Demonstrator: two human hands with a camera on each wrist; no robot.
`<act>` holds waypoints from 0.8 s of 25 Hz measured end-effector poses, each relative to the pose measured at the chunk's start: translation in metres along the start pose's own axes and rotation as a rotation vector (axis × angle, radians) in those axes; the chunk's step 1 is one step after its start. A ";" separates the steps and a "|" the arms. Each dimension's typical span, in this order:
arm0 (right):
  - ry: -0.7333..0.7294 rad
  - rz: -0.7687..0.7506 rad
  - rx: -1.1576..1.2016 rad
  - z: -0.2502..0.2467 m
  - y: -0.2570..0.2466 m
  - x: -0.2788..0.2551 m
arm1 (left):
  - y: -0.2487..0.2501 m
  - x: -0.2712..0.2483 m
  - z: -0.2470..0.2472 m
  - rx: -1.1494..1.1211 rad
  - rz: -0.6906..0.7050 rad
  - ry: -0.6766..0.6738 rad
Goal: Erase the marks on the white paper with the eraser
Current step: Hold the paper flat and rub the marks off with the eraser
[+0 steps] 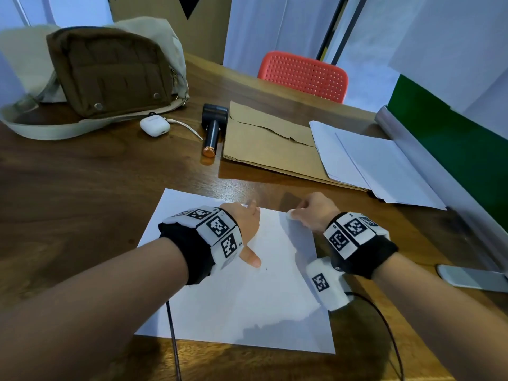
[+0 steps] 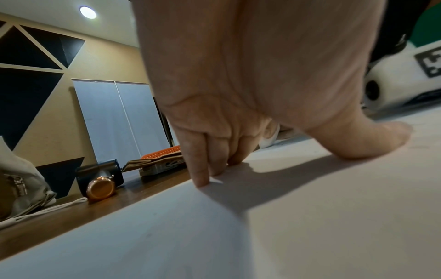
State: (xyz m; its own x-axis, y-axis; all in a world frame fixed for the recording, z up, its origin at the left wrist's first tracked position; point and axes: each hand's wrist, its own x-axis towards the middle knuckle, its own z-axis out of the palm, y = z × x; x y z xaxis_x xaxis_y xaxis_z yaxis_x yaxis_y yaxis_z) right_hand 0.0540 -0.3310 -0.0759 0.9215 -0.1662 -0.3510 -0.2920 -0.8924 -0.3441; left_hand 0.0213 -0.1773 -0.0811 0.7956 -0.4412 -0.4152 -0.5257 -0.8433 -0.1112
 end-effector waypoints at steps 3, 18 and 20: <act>0.002 -0.117 -0.041 0.015 -0.012 -0.009 | -0.001 0.002 0.001 -0.044 -0.013 0.018; -0.073 -0.157 -0.072 0.021 -0.020 -0.020 | -0.004 0.003 0.001 0.004 0.019 0.010; 0.006 -0.062 -0.175 0.007 -0.009 -0.013 | -0.004 0.002 0.001 -0.039 0.012 0.009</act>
State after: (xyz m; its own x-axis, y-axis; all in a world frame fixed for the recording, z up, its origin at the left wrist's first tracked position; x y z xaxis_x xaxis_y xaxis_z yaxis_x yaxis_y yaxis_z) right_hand 0.0427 -0.3182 -0.0741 0.9380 -0.1107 -0.3284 -0.1862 -0.9602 -0.2083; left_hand 0.0252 -0.1746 -0.0821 0.7921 -0.4542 -0.4077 -0.5235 -0.8491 -0.0713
